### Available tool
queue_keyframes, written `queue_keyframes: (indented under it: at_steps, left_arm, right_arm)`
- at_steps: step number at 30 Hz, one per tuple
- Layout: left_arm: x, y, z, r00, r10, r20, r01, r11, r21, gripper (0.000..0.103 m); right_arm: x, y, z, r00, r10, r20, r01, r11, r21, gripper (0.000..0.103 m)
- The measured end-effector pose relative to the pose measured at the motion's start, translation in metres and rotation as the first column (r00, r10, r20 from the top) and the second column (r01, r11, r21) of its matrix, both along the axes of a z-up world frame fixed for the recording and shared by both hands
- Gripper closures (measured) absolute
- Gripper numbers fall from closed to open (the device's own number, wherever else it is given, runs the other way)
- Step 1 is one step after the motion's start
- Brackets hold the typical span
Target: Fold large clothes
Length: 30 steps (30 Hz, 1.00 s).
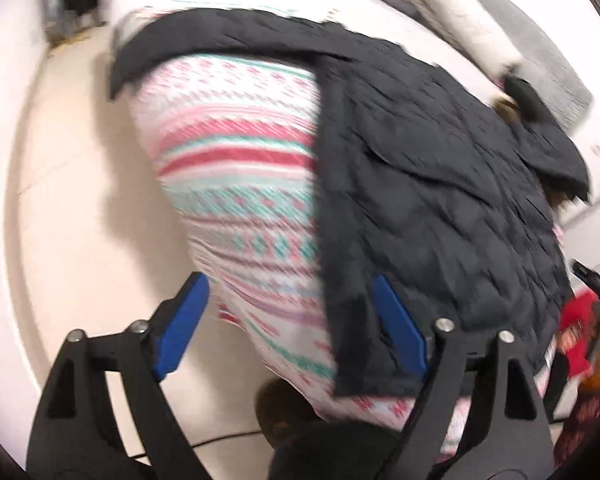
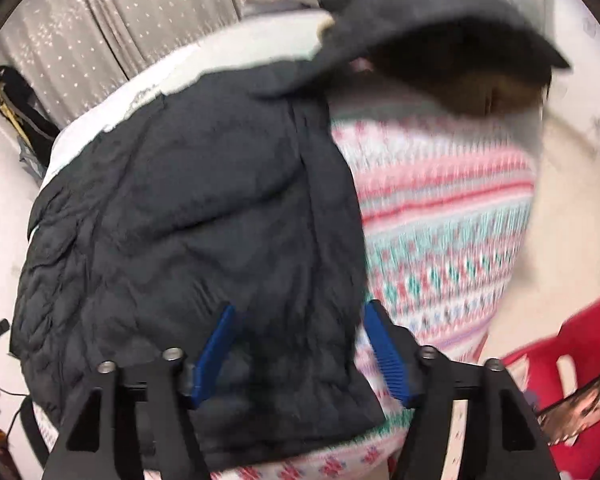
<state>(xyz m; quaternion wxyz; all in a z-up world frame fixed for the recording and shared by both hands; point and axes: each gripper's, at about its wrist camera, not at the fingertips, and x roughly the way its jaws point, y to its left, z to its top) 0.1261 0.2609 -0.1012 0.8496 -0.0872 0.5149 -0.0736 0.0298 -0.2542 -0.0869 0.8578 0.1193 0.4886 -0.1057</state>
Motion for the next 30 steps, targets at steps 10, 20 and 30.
queue_keyframes:
  at_steps: [10,20,30]
  left_arm:
    - [0.066,0.027,-0.004,0.977,0.197,-0.076,-0.194,0.98,0.041,0.006]
    - [0.141,0.042,-0.003,0.966,0.254,-0.045,-0.255,0.967,-0.015,0.006]
    - [0.21,0.072,-0.011,0.939,0.343,-0.011,-0.336,0.913,-0.23,0.006]
  right_arm:
    - [0.049,0.041,0.009,0.995,0.08,0.057,-0.079,0.997,-0.011,0.023]
    - [0.093,0.079,0.0,0.985,0.17,0.032,-0.17,0.986,0.001,0.023]
    - [0.134,0.105,-0.01,0.974,0.228,0.01,-0.228,0.974,0.009,0.023]
